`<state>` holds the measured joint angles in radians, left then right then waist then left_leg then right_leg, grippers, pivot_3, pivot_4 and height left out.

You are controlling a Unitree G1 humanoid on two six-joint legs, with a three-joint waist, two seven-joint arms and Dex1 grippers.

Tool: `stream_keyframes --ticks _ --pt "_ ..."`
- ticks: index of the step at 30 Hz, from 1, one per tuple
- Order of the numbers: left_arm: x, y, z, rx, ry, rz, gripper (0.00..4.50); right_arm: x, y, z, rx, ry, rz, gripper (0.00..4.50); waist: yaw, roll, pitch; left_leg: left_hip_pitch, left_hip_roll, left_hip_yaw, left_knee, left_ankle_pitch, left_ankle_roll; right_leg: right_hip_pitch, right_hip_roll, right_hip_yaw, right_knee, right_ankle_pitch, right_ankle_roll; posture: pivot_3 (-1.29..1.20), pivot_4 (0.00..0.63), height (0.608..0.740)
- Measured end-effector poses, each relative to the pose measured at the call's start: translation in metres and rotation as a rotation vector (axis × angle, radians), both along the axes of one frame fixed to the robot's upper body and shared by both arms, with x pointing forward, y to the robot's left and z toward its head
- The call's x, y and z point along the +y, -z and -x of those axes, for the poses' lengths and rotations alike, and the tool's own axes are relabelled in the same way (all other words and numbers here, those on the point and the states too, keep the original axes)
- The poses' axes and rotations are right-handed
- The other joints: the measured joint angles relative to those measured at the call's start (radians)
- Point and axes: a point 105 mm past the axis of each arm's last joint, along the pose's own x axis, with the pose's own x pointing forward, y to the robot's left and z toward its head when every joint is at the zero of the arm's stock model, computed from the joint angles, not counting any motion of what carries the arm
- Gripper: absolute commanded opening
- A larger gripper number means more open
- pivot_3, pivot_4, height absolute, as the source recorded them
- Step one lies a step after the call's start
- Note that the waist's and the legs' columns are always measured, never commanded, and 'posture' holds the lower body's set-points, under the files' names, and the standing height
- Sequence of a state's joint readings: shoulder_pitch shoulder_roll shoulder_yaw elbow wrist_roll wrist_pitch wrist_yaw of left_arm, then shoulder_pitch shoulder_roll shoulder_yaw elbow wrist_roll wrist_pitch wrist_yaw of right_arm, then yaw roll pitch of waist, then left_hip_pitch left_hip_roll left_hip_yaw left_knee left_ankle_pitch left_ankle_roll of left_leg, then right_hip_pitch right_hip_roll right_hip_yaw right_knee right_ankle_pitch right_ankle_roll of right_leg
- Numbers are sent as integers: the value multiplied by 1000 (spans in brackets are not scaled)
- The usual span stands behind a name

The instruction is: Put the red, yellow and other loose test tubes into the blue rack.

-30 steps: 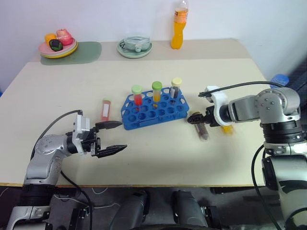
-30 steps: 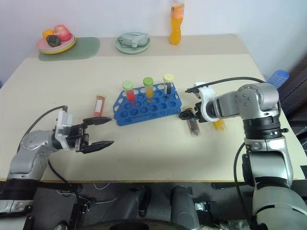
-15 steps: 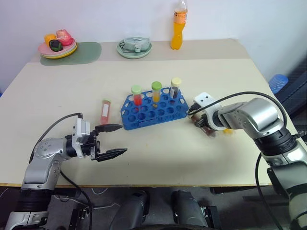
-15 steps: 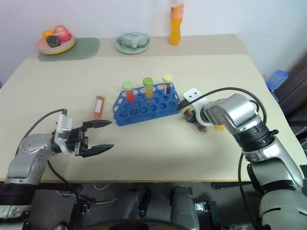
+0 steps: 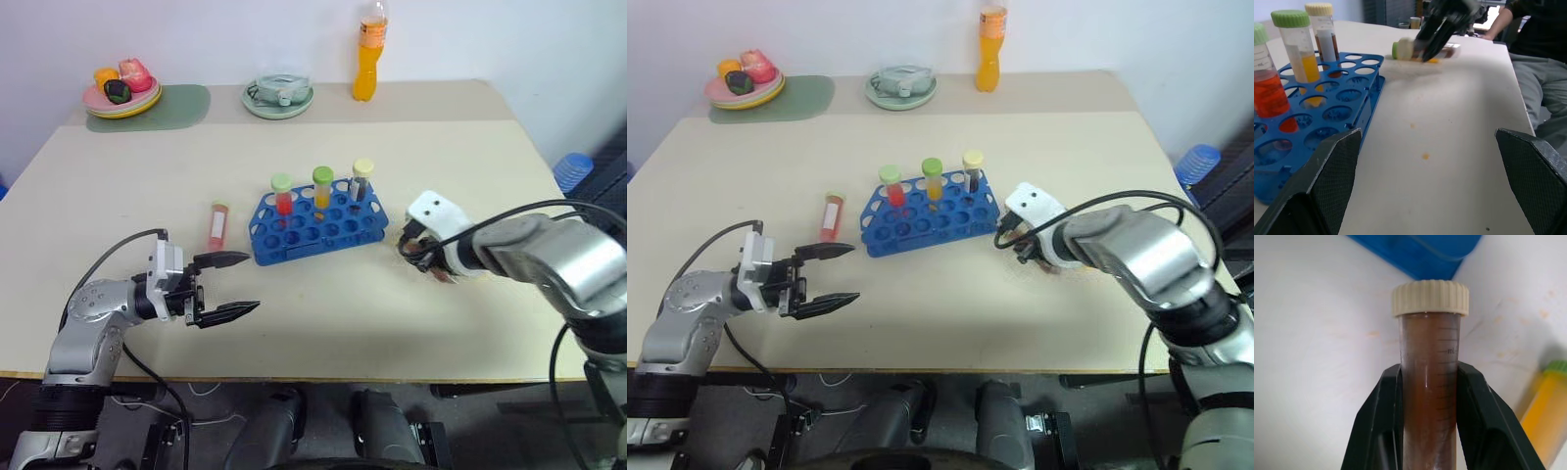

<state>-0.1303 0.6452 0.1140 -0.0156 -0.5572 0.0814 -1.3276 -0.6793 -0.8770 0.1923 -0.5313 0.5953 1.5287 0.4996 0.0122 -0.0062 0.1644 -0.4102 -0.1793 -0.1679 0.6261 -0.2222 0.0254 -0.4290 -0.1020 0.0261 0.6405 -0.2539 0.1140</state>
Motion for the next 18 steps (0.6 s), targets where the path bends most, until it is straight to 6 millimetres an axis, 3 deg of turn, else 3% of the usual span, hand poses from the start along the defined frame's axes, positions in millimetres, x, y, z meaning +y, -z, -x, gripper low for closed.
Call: stream_keyframes --ticks 3,8,13,18 --pt "-1 -1 -1 -5 4 0 4500 37 -13 8 -80 -129 -223 857 -5 0 0 0 1 0 0 0 0 0 1 0 0 0 0 0 150 740" --pt "0 -6 -5 -18 11 -1 4500 79 -56 -15 -387 -193 -648 857 -2 0 0 1 1 1 1 1 -1 1 2 0 -1 3 3 0 150 740" --pt "0 -6 -6 -16 13 -2 4500 66 -76 -50 -666 -116 -818 857 -1 0 0 1 1 0 0 1 -1 1 4 0 -2 5 3 0 150 740" --pt "2 -6 -5 -12 6 0 4500 65 -50 -53 -784 -104 -839 857 -7 1 0 1 2 0 -1 4 -6 0 4 0 -1 5 3 0 150 740"
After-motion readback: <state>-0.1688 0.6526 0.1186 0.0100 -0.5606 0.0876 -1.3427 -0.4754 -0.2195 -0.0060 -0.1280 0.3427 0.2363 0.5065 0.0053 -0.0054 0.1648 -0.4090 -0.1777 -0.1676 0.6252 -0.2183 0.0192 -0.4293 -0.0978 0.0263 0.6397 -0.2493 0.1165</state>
